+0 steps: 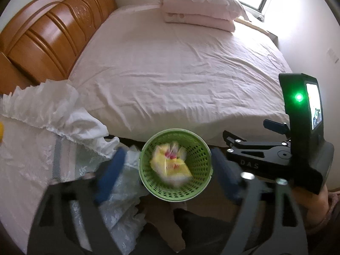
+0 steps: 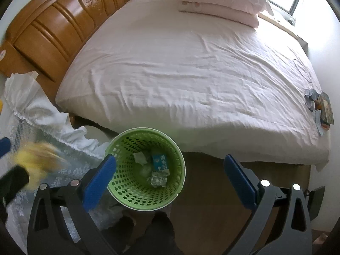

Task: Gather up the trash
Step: 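Carry the blister pack and yellow wrapper to the wastebasket and open both tools, then move both tools back over the bed and grasp the green plastic bag with the right tool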

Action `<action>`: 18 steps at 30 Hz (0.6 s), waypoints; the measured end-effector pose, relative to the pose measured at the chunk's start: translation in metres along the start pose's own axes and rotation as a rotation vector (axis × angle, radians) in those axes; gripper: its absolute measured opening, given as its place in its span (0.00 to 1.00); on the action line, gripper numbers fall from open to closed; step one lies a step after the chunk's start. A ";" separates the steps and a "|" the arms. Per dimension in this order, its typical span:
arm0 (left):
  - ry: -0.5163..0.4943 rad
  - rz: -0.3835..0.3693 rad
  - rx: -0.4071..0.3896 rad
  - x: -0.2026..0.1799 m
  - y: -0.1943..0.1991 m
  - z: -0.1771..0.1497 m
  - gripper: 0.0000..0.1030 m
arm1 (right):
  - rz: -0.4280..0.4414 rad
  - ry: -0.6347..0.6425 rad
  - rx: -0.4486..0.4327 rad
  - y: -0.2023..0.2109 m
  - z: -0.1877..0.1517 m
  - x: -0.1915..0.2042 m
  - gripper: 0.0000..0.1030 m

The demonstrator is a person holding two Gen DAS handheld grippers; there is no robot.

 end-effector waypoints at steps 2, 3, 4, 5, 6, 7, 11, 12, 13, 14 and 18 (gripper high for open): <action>0.000 0.002 -0.012 0.000 0.002 0.000 0.90 | 0.000 -0.001 0.002 -0.001 0.000 0.001 0.97; 0.000 0.006 -0.015 0.001 0.003 0.000 0.91 | 0.000 -0.002 0.002 -0.001 0.000 0.001 0.97; 0.003 0.009 -0.014 0.003 0.004 0.000 0.92 | 0.001 -0.002 0.003 -0.001 0.000 0.002 0.97; 0.006 0.012 -0.012 0.005 0.003 0.000 0.92 | 0.001 -0.001 0.003 -0.001 0.001 0.003 0.97; 0.011 0.015 -0.009 0.006 0.003 0.000 0.92 | 0.001 0.002 0.004 -0.001 0.001 0.004 0.97; 0.020 0.020 -0.007 0.010 0.004 -0.001 0.92 | 0.002 0.004 0.004 -0.001 0.002 0.005 0.97; 0.088 0.049 -0.037 0.031 0.013 0.000 0.92 | 0.006 0.010 -0.002 0.002 0.002 0.013 0.97; 0.104 0.054 -0.048 0.037 0.016 0.000 0.92 | 0.007 0.010 -0.004 0.003 0.002 0.015 0.97; 0.132 0.063 -0.063 0.046 0.022 0.000 0.92 | 0.007 0.011 -0.006 0.004 0.002 0.017 0.97; 0.148 0.069 -0.072 0.052 0.025 0.000 0.92 | 0.008 0.017 -0.012 0.007 0.003 0.022 0.97; 0.244 0.119 -0.114 0.090 0.049 -0.007 0.92 | 0.029 0.042 -0.022 0.020 0.010 0.043 0.97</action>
Point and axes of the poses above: each gripper's, at about its wrist camera, not at the fingertips, and y roughly against the way its jaws point, x to its left, z to its top, the point moved 9 cm from there along -y, roughly the way its jaws point, and after that the axes turned 6 degrees about z, right-handed, at the moved point
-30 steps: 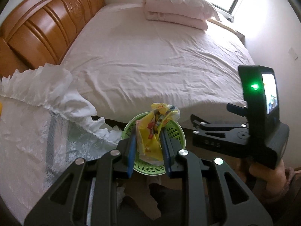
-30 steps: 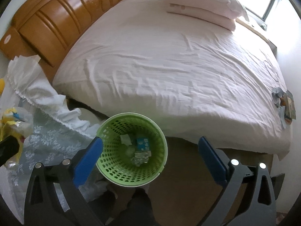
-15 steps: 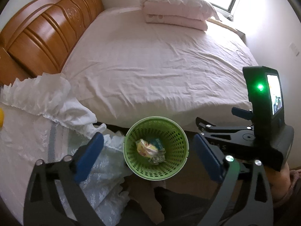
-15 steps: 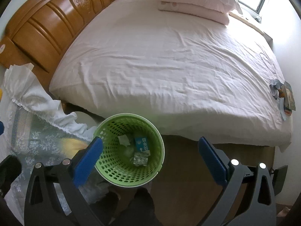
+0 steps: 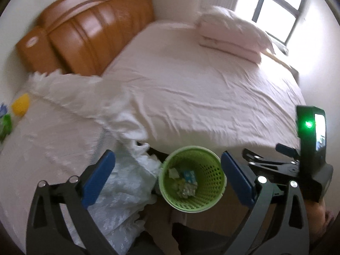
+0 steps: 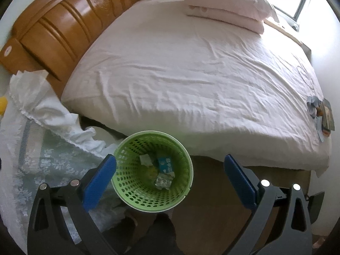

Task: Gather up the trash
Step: 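Move both tools back over the bed and grasp the green plastic bag with the right tool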

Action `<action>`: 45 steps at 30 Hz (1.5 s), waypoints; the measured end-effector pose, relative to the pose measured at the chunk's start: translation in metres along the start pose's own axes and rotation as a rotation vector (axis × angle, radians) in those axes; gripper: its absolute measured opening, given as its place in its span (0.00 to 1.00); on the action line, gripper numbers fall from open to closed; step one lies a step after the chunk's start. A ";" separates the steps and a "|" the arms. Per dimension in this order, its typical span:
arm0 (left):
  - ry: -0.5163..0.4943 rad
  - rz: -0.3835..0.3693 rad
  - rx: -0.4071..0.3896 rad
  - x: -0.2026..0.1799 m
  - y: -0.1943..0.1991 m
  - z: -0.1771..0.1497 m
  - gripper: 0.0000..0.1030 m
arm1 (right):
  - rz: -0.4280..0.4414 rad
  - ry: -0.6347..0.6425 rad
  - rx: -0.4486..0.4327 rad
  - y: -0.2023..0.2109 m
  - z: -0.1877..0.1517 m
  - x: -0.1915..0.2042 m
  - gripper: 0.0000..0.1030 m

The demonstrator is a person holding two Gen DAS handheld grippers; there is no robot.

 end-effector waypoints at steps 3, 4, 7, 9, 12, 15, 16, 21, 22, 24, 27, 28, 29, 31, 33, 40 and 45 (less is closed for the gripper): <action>0.062 0.057 -0.036 0.034 0.015 0.000 0.92 | 0.060 0.036 -0.047 0.023 0.012 0.030 0.97; 0.093 0.089 -0.053 0.053 0.025 -0.001 0.92 | 0.084 0.063 -0.072 0.033 0.017 0.046 0.97; 0.160 0.152 -0.082 0.096 0.045 -0.008 0.92 | 0.126 0.131 -0.113 0.051 0.024 0.082 0.97; 0.207 0.192 -0.095 0.125 0.057 -0.017 0.92 | 0.165 0.191 -0.137 0.063 0.028 0.117 0.97; 0.284 0.246 -0.095 0.170 0.071 -0.032 0.92 | 0.216 0.264 -0.148 0.071 0.029 0.163 0.98; 0.363 0.295 -0.084 0.212 0.079 -0.049 0.92 | 0.264 0.330 -0.133 0.072 0.026 0.208 0.98; 0.388 0.308 -0.078 0.225 0.081 -0.056 0.92 | 0.282 0.355 -0.127 0.072 0.022 0.224 0.98; 0.486 0.365 -0.063 0.284 0.089 -0.086 0.92 | 0.326 0.449 -0.101 0.073 0.005 0.288 0.98; 0.499 0.373 -0.060 0.292 0.089 -0.090 0.92 | 0.330 0.464 -0.094 0.072 0.001 0.299 0.98; 0.531 0.389 -0.051 0.313 0.091 -0.101 0.92 | 0.341 0.501 -0.074 0.068 -0.006 0.326 0.98; 0.578 0.417 -0.025 0.351 0.092 -0.123 0.92 | 0.354 0.543 -0.054 0.063 -0.017 0.362 0.98; 0.590 0.423 -0.016 0.362 0.091 -0.127 0.92 | 0.357 0.554 -0.048 0.062 -0.019 0.370 0.98; 0.600 0.428 -0.011 0.371 0.089 -0.131 0.92 | 0.360 0.575 -0.040 0.058 -0.022 0.387 0.98; 0.613 0.438 0.005 0.391 0.085 -0.139 0.92 | 0.358 0.595 -0.037 0.054 -0.026 0.404 0.98; 0.620 0.446 0.017 0.409 0.080 -0.145 0.92 | 0.356 0.620 -0.035 0.047 -0.026 0.431 0.98; 0.655 0.466 0.043 0.467 0.059 -0.151 0.92 | 0.387 0.664 -0.029 0.025 -0.019 0.503 0.98; 0.680 0.476 0.047 0.503 0.049 -0.148 0.92 | 0.438 0.705 -0.037 0.007 -0.007 0.562 0.98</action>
Point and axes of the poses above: each gripper's, at about its wrist camera, not at the fingertips, and y roughly against the way its jaws point, x to its left, z to its top, the point moved 9 cm from there along -y, roughly the way its jaws point, and after that the axes turned 6 degrees about z, right-handed, at the moved point
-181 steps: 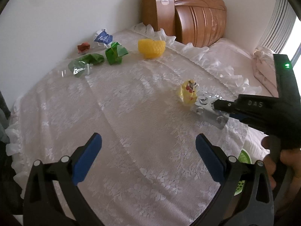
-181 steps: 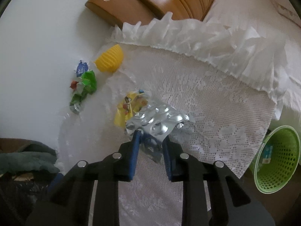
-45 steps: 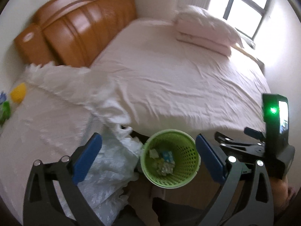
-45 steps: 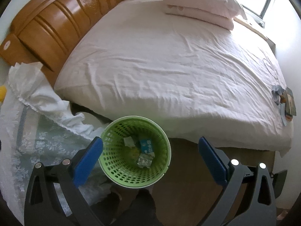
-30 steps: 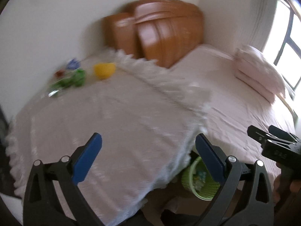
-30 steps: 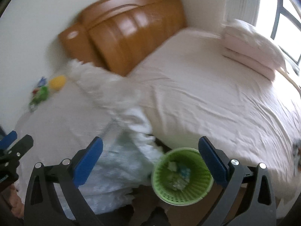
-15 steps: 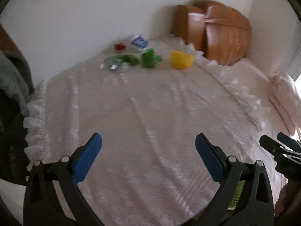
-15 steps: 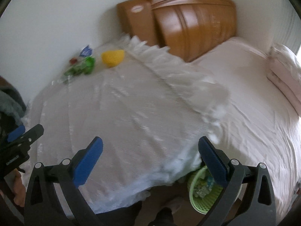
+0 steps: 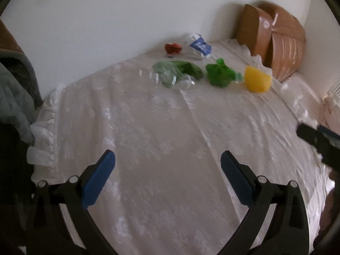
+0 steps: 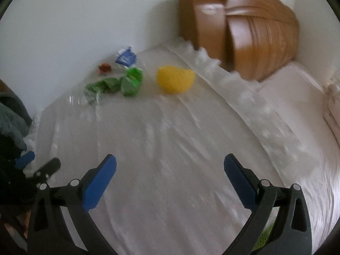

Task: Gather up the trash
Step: 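Move both tools back over the bed and grasp the green plastic bag with the right tool, then grasp the clear plastic bottle with the left tool while the right tool holds the green bag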

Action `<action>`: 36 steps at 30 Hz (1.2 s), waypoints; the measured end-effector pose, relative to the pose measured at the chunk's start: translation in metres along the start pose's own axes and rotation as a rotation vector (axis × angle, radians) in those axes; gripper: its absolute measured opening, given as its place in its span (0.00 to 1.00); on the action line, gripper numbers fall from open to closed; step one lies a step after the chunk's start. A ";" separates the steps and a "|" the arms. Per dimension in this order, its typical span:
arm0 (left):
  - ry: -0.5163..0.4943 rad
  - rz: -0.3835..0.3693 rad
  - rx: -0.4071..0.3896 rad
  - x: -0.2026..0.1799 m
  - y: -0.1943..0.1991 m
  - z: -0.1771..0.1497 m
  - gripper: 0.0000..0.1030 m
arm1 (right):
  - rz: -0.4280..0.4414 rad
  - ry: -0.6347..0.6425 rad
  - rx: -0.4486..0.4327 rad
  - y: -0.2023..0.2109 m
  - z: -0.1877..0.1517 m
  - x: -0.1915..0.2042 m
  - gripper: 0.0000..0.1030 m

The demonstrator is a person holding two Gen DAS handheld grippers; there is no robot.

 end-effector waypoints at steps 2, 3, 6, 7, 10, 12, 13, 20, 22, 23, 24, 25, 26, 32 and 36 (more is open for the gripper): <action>0.006 0.005 -0.001 0.006 -0.005 0.005 0.92 | 0.021 0.006 -0.001 -0.019 0.019 0.011 0.98; 0.010 0.006 -0.002 0.009 -0.008 0.008 0.92 | 0.032 0.021 0.000 -0.039 0.036 0.021 0.98; 0.022 0.005 0.008 0.014 -0.016 0.009 0.92 | 0.021 0.045 0.019 -0.074 0.059 0.034 0.97; 0.027 0.005 0.011 0.016 -0.018 0.010 0.92 | 0.013 0.046 0.026 -0.090 0.068 0.038 0.97; 0.050 0.004 0.021 0.022 -0.025 0.011 0.92 | 0.002 0.035 0.054 -0.122 0.083 0.047 0.97; 0.073 -0.003 0.028 0.025 -0.029 0.013 0.92 | -0.002 0.030 0.067 -0.137 0.089 0.050 0.92; 0.082 -0.007 0.030 0.026 -0.031 0.015 0.92 | -0.013 0.035 0.074 -0.145 0.093 0.052 0.91; 0.064 -0.004 -0.015 0.024 -0.039 0.044 0.92 | 0.015 0.048 0.153 -0.177 0.097 0.056 0.47; -0.005 0.013 -0.056 0.023 -0.044 0.060 0.92 | 0.041 0.051 0.159 -0.175 0.097 0.056 0.35; -0.037 0.027 -0.071 0.023 -0.046 0.066 0.92 | 0.050 0.058 0.155 -0.172 0.097 0.057 0.33; -0.078 0.043 -0.084 0.023 -0.050 0.074 0.92 | 0.054 0.062 0.153 -0.170 0.097 0.057 0.33; -0.103 0.052 -0.089 0.024 -0.052 0.080 0.92 | 0.063 0.071 0.147 -0.166 0.096 0.058 0.33; -0.133 0.061 -0.092 0.025 -0.056 0.086 0.92 | 0.075 0.076 0.143 -0.160 0.094 0.058 0.33; -0.258 0.020 -0.111 0.017 -0.073 0.115 0.92 | 0.125 0.035 0.112 -0.113 0.077 0.043 0.33; -0.435 0.004 -0.125 0.001 -0.086 0.124 0.92 | 0.123 0.012 0.134 -0.088 0.057 0.029 0.33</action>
Point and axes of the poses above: each gripper's, at about its wrist camera, not at the fingertips, and y roughly against the way its jaws point, x to its left, z to its top, the point moved 9 cm from there along -y, roughly the way its jaws point, and after that the axes turned 6 degrees about z, right-handed, at the moved point
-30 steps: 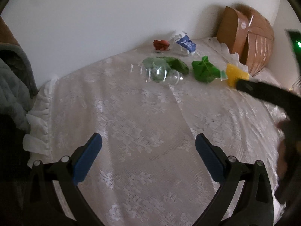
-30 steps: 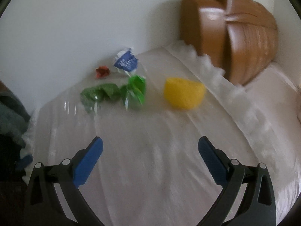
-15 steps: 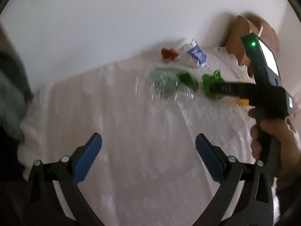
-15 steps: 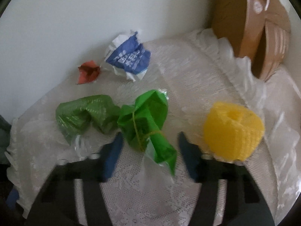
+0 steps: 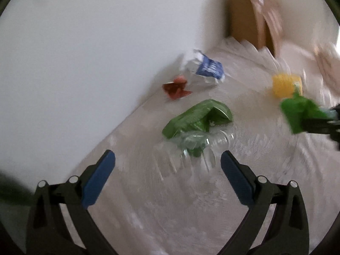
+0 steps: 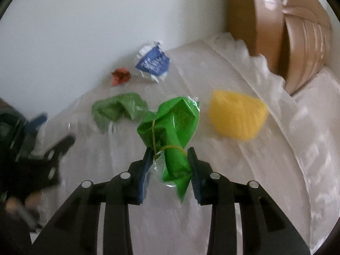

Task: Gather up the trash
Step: 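Grasp the clear plastic bottle with the left tool while the right tool holds the green bag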

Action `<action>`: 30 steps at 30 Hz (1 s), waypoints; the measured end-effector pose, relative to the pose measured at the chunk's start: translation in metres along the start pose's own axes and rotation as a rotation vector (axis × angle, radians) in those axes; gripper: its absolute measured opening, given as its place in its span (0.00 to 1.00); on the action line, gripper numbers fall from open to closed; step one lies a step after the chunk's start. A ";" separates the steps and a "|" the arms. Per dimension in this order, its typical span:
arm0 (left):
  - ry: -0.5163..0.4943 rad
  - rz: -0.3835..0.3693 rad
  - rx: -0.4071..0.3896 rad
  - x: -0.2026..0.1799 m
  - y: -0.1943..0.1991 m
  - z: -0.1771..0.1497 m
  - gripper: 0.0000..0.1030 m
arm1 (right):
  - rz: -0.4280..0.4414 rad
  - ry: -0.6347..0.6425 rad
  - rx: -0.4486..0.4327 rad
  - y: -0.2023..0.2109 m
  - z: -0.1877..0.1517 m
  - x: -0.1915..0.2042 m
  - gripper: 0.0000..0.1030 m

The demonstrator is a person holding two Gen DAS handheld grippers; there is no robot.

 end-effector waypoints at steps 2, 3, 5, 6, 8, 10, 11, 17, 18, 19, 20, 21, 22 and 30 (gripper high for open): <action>-0.064 -0.030 0.001 -0.006 -0.006 0.004 0.92 | -0.003 -0.023 0.014 0.013 -0.018 -0.009 0.33; -0.092 -0.042 0.004 -0.009 -0.009 0.005 0.92 | -0.014 -0.040 0.022 0.022 -0.031 -0.016 0.33; -0.155 -0.050 0.014 -0.014 -0.019 0.006 0.92 | -0.026 -0.063 0.030 0.029 -0.045 -0.021 0.33; -0.186 -0.062 0.017 -0.017 -0.023 0.007 0.93 | -0.029 -0.076 0.033 0.032 -0.052 -0.024 0.33; -0.218 -0.076 0.013 -0.023 -0.027 0.008 0.92 | -0.040 -0.113 0.038 0.044 -0.071 -0.032 0.33; -0.248 -0.079 0.001 -0.030 -0.031 0.008 0.92 | -0.075 -0.139 0.038 0.054 -0.087 -0.041 0.33; -0.259 -0.080 -0.005 -0.033 -0.032 0.008 0.88 | -0.083 -0.145 0.038 0.056 -0.091 -0.043 0.33; -0.245 -0.122 -0.015 -0.045 -0.027 0.004 0.69 | -0.100 -0.214 0.025 0.074 -0.122 -0.057 0.33; -0.238 -0.121 -0.015 -0.046 -0.024 0.003 0.68 | -0.099 -0.217 0.023 0.075 -0.124 -0.059 0.33; -0.229 -0.116 -0.016 -0.046 -0.022 0.001 0.68 | -0.097 -0.222 0.020 0.079 -0.130 -0.060 0.33; -0.219 -0.109 -0.016 -0.046 -0.019 -0.001 0.68 | -0.093 -0.224 0.019 0.080 -0.130 -0.062 0.33; -0.199 -0.101 -0.016 -0.046 -0.014 -0.004 0.67 | -0.090 -0.225 0.017 0.081 -0.133 -0.063 0.33; -0.178 -0.099 -0.016 -0.047 -0.008 -0.007 0.67 | -0.081 -0.227 0.011 0.085 -0.137 -0.063 0.33; -0.009 -0.104 -0.028 -0.071 0.057 -0.036 0.42 | -0.022 -0.210 -0.024 0.112 -0.156 -0.062 0.33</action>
Point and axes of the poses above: each gripper's, at about its wrist camera, not at the fingertips, and y roughly against the way its jaws point, x to its left, z to its top, the point moved 9 cm from there along -y, roughly the way its jaws point, and after that the axes turned 6 degrees about z, right-handed, at the moved point
